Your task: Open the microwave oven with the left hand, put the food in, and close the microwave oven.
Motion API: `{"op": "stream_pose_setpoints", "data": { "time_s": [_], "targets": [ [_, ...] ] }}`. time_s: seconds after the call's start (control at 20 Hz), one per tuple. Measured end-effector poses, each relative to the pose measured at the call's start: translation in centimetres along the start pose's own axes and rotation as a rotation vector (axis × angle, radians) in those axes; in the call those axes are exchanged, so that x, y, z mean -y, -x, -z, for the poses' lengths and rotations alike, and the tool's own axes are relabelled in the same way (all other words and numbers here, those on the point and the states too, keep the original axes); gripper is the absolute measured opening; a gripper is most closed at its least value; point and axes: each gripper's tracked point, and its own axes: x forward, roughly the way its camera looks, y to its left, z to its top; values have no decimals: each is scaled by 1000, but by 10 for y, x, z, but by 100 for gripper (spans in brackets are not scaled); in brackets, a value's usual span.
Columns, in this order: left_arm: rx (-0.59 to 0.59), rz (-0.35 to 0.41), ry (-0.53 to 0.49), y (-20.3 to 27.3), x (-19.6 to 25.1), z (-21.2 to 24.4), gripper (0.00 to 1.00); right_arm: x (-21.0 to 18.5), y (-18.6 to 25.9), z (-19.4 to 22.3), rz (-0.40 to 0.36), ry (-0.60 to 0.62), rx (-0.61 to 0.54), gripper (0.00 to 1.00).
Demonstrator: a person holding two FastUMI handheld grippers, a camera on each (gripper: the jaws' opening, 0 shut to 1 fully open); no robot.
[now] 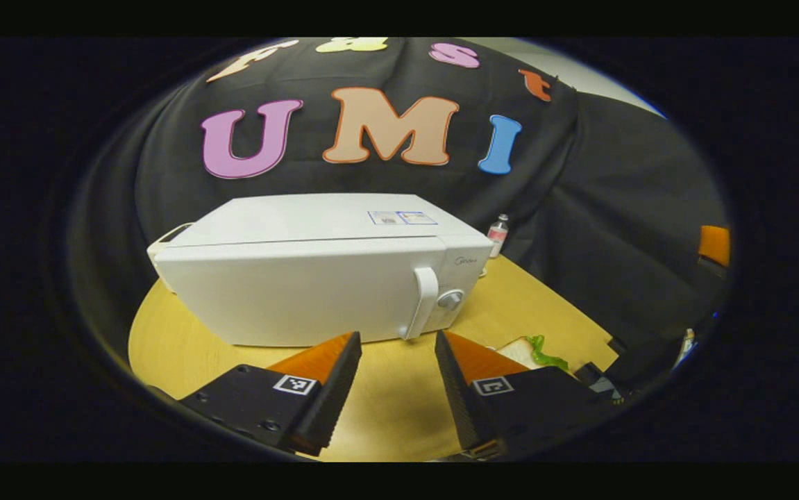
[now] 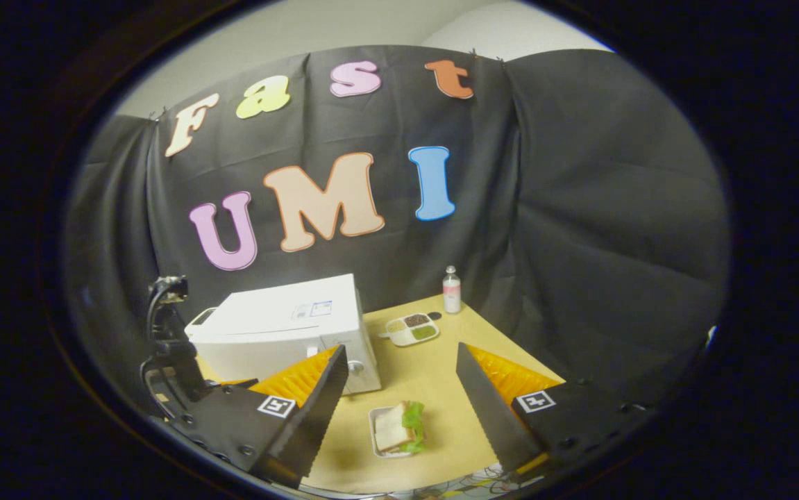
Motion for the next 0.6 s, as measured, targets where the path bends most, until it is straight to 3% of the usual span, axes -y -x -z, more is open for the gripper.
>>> {"op": "stream_pose_setpoints", "data": {
  "time_s": [0.25, 0.45, 0.5, 0.55, 0.6],
  "targets": [
    [-92, 41, 54, -48, 9, 17, 61, 18, 3, 6, 54, 1, -9, 92],
    [-127, 44, 82, -82, 9, 21, 61, 34, 5, 11, 93, -8, -19, 92],
    [-132, 40, 83, -89, 10, 22, 53, 38, 6, 13, 102, -8, -22, 92],
    [-140, 34, 76, -95, 9, 23, 59, 42, 6, 15, 113, -8, -26, 92],
    [-141, 28, 63, -101, 10, 24, 59, 45, 6, 16, 120, -8, -31, 92]
  ]
}}
